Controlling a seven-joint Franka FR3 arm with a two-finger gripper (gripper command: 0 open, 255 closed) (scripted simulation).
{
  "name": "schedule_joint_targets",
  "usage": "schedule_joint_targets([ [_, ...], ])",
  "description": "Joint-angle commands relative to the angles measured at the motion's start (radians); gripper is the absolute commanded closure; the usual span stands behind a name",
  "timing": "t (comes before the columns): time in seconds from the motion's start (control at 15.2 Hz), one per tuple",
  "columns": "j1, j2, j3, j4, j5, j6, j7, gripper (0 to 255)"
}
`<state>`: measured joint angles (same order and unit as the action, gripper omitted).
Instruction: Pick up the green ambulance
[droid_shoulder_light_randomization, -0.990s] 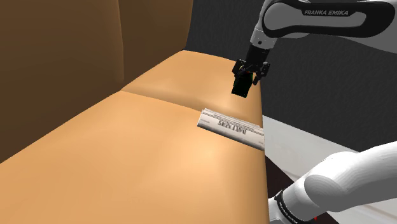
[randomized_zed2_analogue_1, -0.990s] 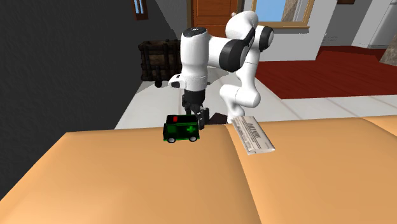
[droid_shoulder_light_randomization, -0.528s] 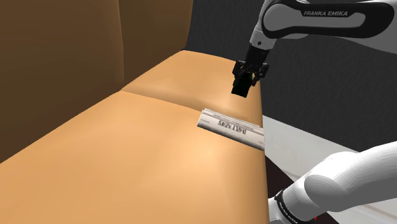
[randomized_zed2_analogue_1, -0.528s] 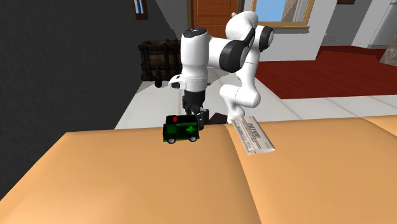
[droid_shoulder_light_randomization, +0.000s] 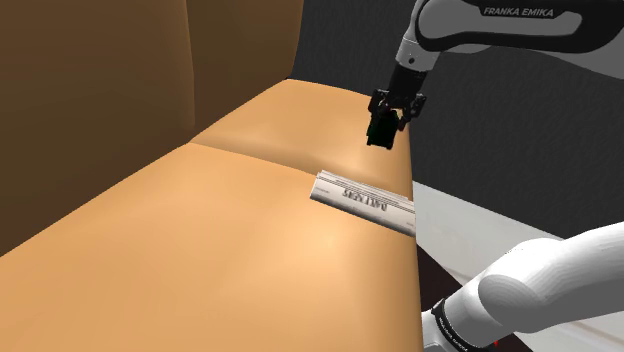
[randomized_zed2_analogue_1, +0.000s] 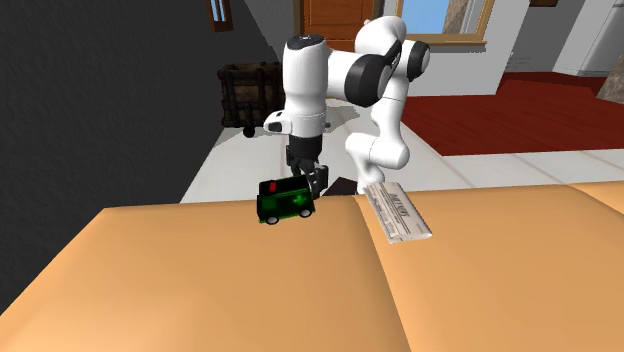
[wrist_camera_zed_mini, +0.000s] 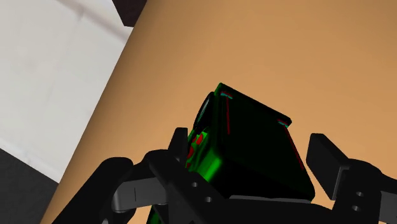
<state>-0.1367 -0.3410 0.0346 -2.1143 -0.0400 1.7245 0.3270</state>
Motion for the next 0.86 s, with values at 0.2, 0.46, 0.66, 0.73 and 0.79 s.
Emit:
schedule_joint_targets([
  [0.2,0.001,0.002,0.001,0.067,0.001,-0.065,-0.001,255],
  [0.46,0.000,0.008,0.001,0.127,0.001,-0.119,-0.003,255],
  [0.66,0.000,0.015,0.002,0.174,0.001,-0.159,-0.004,255],
  [0.73,0.000,0.016,0.002,0.177,0.001,-0.161,-0.004,255],
  [0.79,0.000,0.016,0.002,0.177,0.001,-0.161,-0.004,255],
])
